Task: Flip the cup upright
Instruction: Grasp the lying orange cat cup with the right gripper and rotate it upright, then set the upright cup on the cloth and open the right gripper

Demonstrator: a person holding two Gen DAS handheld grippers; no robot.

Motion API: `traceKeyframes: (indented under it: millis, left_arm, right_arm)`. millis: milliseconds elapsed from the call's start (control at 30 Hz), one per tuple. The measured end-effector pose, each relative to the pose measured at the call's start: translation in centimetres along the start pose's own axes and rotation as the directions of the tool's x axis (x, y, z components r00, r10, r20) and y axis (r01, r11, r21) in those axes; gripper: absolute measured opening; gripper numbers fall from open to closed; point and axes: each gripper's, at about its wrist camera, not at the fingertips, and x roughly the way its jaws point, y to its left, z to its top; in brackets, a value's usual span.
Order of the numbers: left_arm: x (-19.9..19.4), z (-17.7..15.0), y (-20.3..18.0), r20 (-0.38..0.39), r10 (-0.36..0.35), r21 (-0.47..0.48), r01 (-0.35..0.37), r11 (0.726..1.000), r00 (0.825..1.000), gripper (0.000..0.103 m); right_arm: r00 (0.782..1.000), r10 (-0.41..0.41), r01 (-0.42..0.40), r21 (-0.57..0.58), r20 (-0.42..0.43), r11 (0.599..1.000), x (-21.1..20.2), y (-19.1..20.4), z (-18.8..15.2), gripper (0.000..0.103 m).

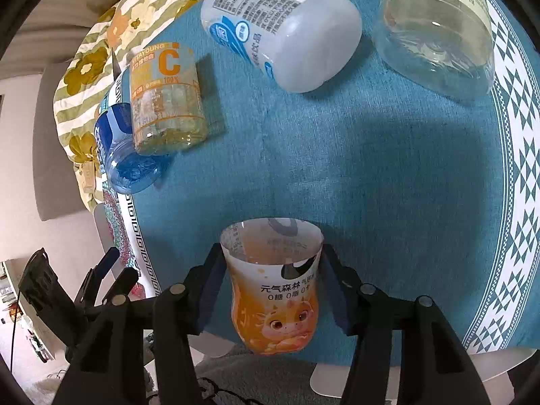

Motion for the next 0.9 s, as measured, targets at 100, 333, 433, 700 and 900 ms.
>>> traceKeyframes:
  millis: [100,333,433,700,900]
  left_arm:
    - [-0.1,0.1,-0.1,0.004,0.002,0.002,-0.002,1.0,1.0,0.103]
    - [-1.3,0.1,-0.4,0.022,0.001,0.009,-0.001,1.0,1.0,0.103]
    - [-2.1,0.1,-0.8,0.034,-0.001,0.018,0.001,1.0,0.999,0.103]
    - [-2.9,-0.6,-1.7,0.062,0.019,0.06,-0.023,0.998,0.998,0.103]
    - [-2.8,-1.9,-1.7,0.079,0.052,0.066,-0.057,0.996,0.996,0.103]
  right_arm:
    - [1.0,0.0,0.0,-0.008,0.005,1.0,0.0,0.0,-0.2,0.05]
    - [0.993,0.033,-0.03,-0.024,0.11,0.999,-2.3,0.5,-1.4,0.049]
    - [0.96,0.041,-0.029,-0.045,0.278,0.999,-4.7,1.2,-2.9,0.049]
    - [0.73,-0.072,0.229,-0.144,0.68,0.963,-5.3,3.7,-8.0,0.049]
    - [0.624,-0.071,0.357,-0.203,0.778,0.912,-3.4,4.0,-9.7,0.049]
